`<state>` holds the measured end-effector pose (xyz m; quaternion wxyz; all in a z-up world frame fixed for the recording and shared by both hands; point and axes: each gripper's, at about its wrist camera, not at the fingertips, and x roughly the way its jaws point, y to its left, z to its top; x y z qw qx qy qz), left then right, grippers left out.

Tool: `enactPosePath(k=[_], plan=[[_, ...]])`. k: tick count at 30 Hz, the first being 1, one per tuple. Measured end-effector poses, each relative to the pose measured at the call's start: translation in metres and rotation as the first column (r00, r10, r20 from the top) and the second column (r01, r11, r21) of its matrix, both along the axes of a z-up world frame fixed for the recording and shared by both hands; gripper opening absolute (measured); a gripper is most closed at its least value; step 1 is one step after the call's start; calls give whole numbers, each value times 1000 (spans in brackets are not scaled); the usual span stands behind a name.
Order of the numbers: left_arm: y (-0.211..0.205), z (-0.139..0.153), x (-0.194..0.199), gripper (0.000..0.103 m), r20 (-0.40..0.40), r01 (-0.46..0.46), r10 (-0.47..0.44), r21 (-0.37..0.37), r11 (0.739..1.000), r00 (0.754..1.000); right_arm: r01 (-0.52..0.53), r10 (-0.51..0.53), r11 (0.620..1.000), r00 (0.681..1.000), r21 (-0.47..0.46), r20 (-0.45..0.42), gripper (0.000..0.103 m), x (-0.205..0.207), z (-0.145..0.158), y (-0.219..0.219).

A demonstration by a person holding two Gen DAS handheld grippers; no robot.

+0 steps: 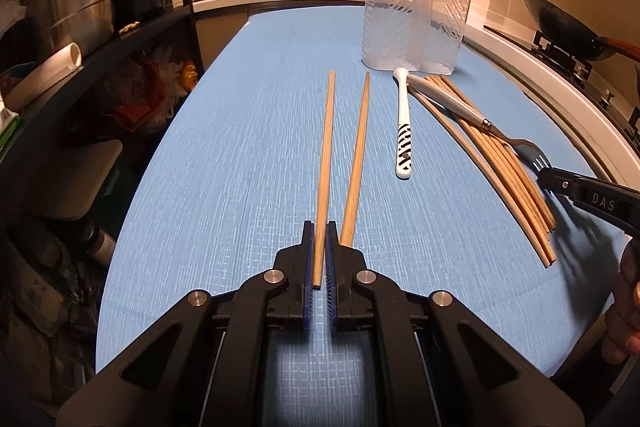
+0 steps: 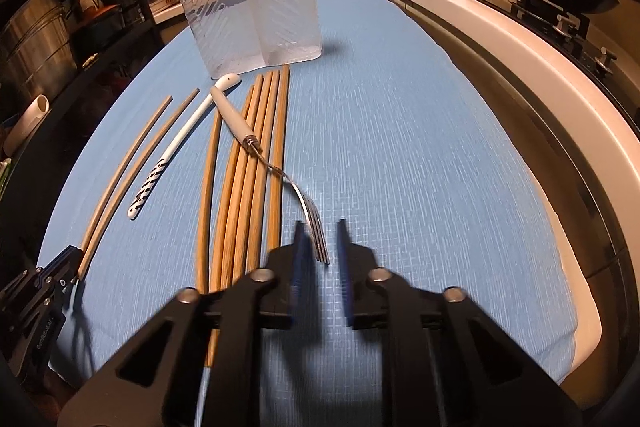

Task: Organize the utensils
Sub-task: 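Lift the chopstick with the left tool while the right tool carries the fork to the container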

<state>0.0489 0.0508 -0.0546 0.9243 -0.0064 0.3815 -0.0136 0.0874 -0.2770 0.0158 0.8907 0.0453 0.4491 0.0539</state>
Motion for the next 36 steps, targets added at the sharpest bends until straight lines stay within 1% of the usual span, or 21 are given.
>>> enactPosePath(k=[3, 4, 7, 10, 14, 17, 23, 27, 29, 32, 36], plan=[[-2, 1, -1, 5, 9, -17, 16, 35, 999, 1000, -13, 13, 1000, 1000, -5, 12, 3, -3, 3, 2], [-1, 2, -2, 5, 14, -20, 20, 33, 999, 1000, -21, 21, 1000, 1000, -5, 19, 3, -4, 6, 3], [3, 9, -2, 5, 33, -24, 24, 7, 1000, 999, -28, 28, 1000, 998, -9, 47, 2, -8, 14, 4], [6, 21, -3, 5, 76, -28, 29, -22, 999, 997, -29, 29, 1000, 996, -5, 80, 2, -13, 24, 1], [8, 40, -8, 5, 149, -19, 25, -40, 999, 989, -25, 25, 1000, 990, -5, 135, 2, -20, 41, -2], [11, 51, -12, 5, 200, -22, 31, -47, 999, 979, -14, 18, 1000, 983, -22, 185, 2, -24, 52, -5], [13, 68, -15, 5, 286, -17, 36, -68, 998, 957, 4, 1, 1000, 969, -21, 248, 2, -30, 67, -10], [5, 83, -19, 5, 348, -6, 22, -47, 999, 937, 13, -2, 999, 951, -34, 309, 2, -36, 80, -11], [4, 88, -17, 5, 361, -8, 24, -46, 999, 932, 14, -4, 999, 945, -29, 328, 1, -38, 86, -13], [2, 99, -9, 5, 357, -9, 27, -52, 999, 934, 6, -1, 1000, 942, -14, 335, 1, -36, 95, -18], [5, 126, 8, 5, 347, 5, 23, -81, 997, 938, -15, 26, 999, 942, -34, 335, 1, -28, 114, -17]])
